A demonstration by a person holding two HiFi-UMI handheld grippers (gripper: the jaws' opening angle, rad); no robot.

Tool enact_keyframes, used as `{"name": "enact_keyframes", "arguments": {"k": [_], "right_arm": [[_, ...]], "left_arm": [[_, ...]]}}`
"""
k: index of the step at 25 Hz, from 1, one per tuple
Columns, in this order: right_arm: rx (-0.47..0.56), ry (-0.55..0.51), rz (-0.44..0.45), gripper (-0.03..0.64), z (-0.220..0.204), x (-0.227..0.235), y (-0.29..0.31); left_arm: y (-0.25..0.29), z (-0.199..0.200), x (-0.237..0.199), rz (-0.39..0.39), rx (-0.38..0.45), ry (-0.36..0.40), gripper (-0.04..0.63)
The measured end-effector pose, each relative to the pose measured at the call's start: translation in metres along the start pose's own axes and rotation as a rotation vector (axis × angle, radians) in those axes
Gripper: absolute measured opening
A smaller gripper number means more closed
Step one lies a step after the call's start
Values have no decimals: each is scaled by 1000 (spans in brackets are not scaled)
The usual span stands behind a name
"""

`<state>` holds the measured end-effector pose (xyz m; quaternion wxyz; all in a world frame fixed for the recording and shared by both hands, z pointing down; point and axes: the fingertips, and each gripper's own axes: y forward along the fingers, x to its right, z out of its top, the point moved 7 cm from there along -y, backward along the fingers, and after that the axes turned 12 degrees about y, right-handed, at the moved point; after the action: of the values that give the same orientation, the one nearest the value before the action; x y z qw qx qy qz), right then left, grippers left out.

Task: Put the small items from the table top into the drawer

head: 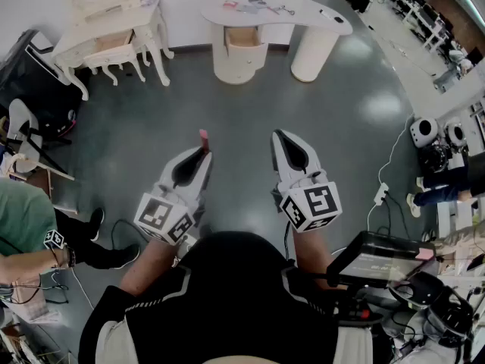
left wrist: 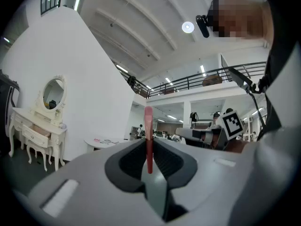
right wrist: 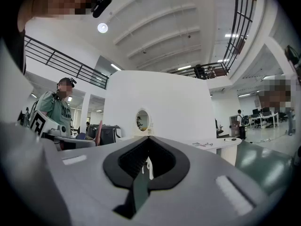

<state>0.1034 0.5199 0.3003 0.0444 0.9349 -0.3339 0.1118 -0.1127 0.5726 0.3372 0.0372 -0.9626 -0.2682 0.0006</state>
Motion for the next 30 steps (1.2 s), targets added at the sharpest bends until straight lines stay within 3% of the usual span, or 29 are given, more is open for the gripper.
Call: {"name": "enact_keyframes", "arguments": {"k": [21,30], "right_arm": [[-18,-6,-21,2,-4,-7,1],[-15,-15,-38,2,-13,-33,17]], "left_arm": [[9,0,-5,-27,-16,32,44],[-9,-4,-35,-36,1,10,44]]}}
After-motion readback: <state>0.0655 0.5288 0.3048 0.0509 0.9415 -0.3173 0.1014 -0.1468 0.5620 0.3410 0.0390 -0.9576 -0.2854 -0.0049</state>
